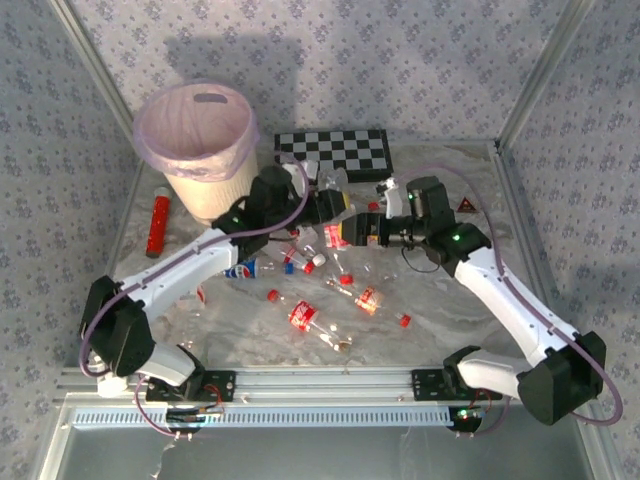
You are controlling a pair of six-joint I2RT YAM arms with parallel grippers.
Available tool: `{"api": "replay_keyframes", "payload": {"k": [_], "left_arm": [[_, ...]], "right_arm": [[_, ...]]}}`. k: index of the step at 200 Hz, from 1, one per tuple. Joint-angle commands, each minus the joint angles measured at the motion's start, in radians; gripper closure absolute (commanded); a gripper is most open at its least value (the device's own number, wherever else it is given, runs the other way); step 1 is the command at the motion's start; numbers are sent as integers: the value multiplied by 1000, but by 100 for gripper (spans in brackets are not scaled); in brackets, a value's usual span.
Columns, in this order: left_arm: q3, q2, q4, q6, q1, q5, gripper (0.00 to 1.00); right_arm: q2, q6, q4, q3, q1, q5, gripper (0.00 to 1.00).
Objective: Put the plastic bottles in the bin
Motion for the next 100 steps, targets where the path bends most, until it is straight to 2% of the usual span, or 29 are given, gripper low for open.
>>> {"api": "replay_keyframes", "payload": {"k": [1,25,37,71,85,100], "left_arm": [[168,-67,-176,196,81,-63,72],[300,-111,-239,303,212,-103,75],[343,-133,-241,326,290,-147,81],[396,-171,-169,233,540,-321,100],[437,-143,-182,240,613,-338,100],[531,-62,-287,265,666,-319,100]], "right_arm": [[-53,-77,-215,79,-6,155,0],[-107,-91,-320,71,-19,280,0],[-128,-89,-341,44,-28,302,0],[-136,-85,-389,38,-49,307,0],[-144,-94,-396,34,-51,308,0],[-155,-103,-407,27,-51,327,0]]}}
